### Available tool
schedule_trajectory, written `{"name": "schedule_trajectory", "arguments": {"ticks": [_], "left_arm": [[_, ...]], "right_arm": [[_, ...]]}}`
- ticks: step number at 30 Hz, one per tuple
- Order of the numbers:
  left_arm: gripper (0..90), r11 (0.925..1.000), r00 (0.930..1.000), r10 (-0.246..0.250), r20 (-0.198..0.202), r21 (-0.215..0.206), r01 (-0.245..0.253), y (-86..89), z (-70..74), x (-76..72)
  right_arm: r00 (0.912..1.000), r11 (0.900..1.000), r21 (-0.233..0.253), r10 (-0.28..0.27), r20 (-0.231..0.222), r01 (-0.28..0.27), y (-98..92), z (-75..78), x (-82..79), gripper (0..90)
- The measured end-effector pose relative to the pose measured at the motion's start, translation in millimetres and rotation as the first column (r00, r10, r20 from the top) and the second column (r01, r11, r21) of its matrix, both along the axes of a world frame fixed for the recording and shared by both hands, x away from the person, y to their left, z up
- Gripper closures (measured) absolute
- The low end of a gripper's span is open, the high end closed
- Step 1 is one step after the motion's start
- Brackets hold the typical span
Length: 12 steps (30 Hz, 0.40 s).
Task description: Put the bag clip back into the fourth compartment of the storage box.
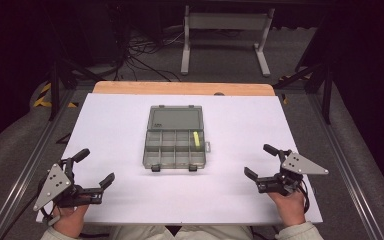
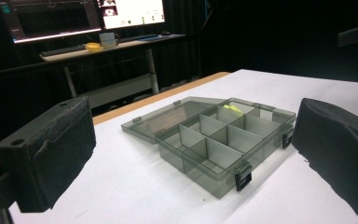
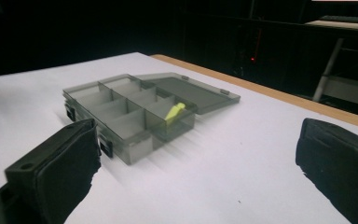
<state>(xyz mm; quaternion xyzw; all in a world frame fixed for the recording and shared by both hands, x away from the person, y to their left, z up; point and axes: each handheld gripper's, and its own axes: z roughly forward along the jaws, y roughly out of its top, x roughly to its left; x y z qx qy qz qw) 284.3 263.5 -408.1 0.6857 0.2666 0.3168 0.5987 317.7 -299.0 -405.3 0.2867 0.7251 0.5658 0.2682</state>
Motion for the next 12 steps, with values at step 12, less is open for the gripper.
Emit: {"name": "schedule_trajectory", "arguments": {"ticks": [12], "left_arm": [[0.0,1.0,1.0,0.002,-0.003,-0.001,-0.002,0.8,-1.5,1.0]], "right_arm": [[0.9991,0.999,-0.028,-0.033,0.026,0.034,4.2,-9.8,-4.0,0.3]]}}
